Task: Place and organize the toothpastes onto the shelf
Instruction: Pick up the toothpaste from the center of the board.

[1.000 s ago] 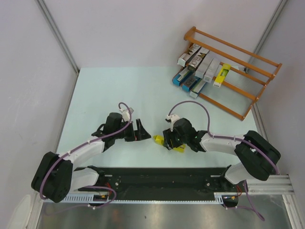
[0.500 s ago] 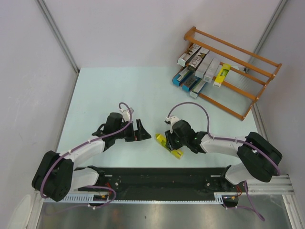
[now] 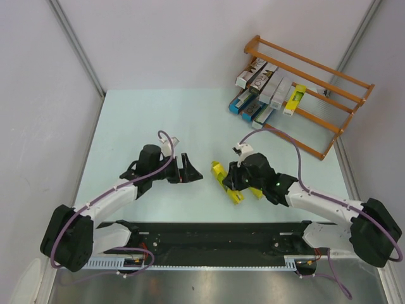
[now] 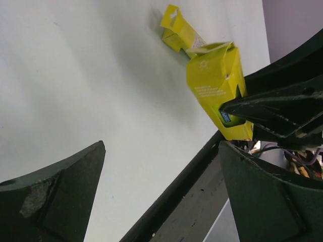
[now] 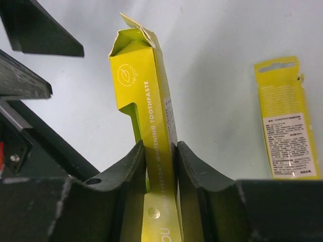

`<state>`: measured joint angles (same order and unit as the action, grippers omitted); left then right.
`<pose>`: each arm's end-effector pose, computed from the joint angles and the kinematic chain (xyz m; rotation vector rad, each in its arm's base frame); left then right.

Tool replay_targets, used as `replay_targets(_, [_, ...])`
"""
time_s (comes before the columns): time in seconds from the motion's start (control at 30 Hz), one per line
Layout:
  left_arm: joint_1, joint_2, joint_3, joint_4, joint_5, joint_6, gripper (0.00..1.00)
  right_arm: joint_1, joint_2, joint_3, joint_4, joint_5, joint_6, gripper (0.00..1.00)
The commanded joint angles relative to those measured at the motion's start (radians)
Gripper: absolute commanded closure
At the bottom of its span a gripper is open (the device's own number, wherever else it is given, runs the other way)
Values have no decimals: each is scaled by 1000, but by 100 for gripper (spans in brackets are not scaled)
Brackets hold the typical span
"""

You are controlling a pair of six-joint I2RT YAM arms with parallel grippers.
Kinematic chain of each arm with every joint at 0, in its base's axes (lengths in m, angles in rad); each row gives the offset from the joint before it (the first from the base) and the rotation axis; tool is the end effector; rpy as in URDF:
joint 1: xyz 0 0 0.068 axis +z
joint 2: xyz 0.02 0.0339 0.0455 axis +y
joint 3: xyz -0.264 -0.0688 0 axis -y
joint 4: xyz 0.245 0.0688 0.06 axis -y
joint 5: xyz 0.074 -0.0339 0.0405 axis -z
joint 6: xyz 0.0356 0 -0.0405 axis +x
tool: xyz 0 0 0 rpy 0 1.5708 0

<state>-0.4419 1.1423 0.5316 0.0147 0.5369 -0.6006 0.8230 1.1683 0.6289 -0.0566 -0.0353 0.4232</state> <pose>0.2019 -0.1157 0.2036 0.1513 2.3094 -1.1508 0.1679 0.1829 0.2205 -0.4706 2.2160 0.7332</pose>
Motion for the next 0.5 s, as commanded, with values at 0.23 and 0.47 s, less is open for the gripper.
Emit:
replay_targets(0.23, [-27,16,-18,348,236,-96,0,-103,-249,-15,6,-116,94,79])
replay_targets(0.47, [-158,75,22,565,288,-146,0,-197,-349,-44,34,-286,134,79])
